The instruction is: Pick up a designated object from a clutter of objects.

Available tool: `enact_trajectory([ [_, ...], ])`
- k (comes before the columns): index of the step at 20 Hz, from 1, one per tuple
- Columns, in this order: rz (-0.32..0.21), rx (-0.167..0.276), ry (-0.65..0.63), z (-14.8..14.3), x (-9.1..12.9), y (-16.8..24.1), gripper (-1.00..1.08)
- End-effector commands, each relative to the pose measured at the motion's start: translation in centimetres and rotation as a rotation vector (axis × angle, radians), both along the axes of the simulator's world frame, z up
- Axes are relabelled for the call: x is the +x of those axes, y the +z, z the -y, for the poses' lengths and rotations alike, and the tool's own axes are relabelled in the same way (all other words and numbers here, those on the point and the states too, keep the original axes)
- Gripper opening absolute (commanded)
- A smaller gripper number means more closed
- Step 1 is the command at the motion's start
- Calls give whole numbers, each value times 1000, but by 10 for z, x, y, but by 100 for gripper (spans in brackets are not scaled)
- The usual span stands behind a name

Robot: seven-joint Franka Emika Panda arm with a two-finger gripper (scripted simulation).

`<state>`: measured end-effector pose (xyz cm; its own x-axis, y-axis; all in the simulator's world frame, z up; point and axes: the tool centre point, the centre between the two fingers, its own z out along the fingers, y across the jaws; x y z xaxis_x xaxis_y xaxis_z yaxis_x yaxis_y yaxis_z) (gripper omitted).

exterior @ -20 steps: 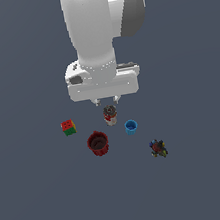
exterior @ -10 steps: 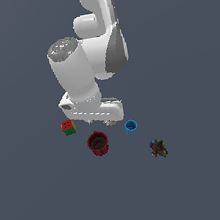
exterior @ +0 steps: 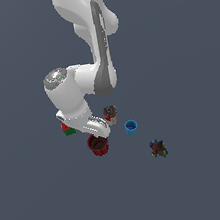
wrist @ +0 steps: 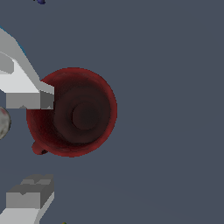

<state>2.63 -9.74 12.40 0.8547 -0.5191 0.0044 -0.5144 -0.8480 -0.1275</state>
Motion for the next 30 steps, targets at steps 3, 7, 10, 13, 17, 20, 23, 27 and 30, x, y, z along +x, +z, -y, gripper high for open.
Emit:
enact_trajectory([
  [3,2,1,-57,11,-3,-16,28],
  [7,3,1,-72,14,-3,-20,28],
  [10,1,1,-66,13,-3,-21,28],
  [13,2,1,-68,13,-3,-27,28],
  [17,2,1,-71,12,-2,-42,28],
  [20,2,0,-72,11,-2,-49,28],
  [23,2,0,-72,11,-2,-50,-100],
  [27,2,0,-72,11,-2,-50,-100],
  [30,2,0,-72,11,-2,-50,-100],
])
